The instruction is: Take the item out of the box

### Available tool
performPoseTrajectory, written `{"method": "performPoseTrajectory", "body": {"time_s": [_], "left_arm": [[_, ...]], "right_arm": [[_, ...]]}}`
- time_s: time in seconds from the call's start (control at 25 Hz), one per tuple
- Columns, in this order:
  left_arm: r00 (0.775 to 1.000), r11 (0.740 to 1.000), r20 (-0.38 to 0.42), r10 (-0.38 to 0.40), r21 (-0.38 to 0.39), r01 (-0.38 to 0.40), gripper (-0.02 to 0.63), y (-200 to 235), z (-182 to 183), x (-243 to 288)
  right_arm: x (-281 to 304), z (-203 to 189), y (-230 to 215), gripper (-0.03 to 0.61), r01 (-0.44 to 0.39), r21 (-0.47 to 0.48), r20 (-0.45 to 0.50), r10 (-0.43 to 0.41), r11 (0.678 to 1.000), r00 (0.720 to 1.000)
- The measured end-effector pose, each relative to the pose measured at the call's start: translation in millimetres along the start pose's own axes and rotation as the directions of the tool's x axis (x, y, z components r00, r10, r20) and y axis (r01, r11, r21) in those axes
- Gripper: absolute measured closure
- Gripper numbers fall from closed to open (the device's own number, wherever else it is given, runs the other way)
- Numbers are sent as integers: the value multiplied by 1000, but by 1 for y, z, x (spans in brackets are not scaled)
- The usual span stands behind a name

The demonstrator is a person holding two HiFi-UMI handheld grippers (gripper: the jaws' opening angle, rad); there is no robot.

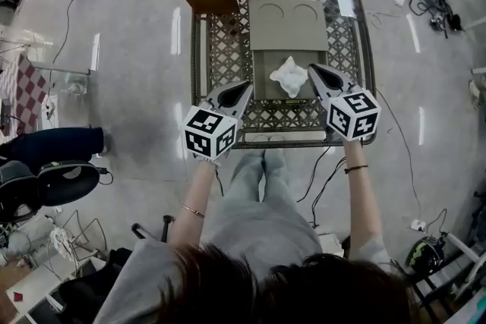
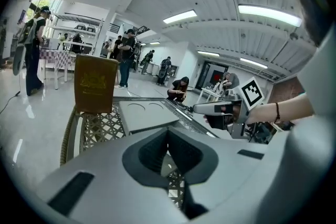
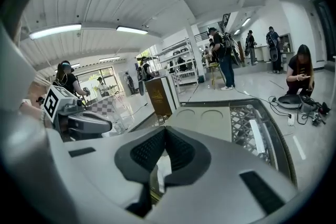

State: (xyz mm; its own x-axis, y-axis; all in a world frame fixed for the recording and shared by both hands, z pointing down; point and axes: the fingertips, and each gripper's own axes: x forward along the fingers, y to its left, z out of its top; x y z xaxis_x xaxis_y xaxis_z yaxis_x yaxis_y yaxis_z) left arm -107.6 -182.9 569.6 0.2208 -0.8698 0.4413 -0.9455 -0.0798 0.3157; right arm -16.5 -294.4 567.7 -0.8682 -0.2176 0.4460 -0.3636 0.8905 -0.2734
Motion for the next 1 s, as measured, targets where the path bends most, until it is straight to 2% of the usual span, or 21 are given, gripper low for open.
{"method": "performPoseTrajectory", "body": {"time_s": [0.44, 0.52, 0.64, 0.8, 1.0], "left_arm": [[997, 998, -72, -10, -62, 6, 597, 20, -36, 31], [997, 998, -80, -11, -61, 7, 596, 23, -38, 34], [996, 998, -89, -14, -67, 8, 597, 26, -40, 40], [995, 997, -100, -21, -73, 14, 595, 28, -44, 45], [993, 997, -113, -30, -80, 21, 596, 28, -50, 51]], "right_arm": [[54, -51, -27, 552, -47, -20, -222, 41, 999, 974], [60, -58, -28, 476, -55, -1, -259, 53, 998, 964], [70, -66, -30, 446, -63, 23, -312, 67, 998, 948], [82, -80, -32, 383, -73, 27, -385, 78, 997, 920], [93, -97, -32, 368, -114, -42, -506, 77, 993, 859]]}}
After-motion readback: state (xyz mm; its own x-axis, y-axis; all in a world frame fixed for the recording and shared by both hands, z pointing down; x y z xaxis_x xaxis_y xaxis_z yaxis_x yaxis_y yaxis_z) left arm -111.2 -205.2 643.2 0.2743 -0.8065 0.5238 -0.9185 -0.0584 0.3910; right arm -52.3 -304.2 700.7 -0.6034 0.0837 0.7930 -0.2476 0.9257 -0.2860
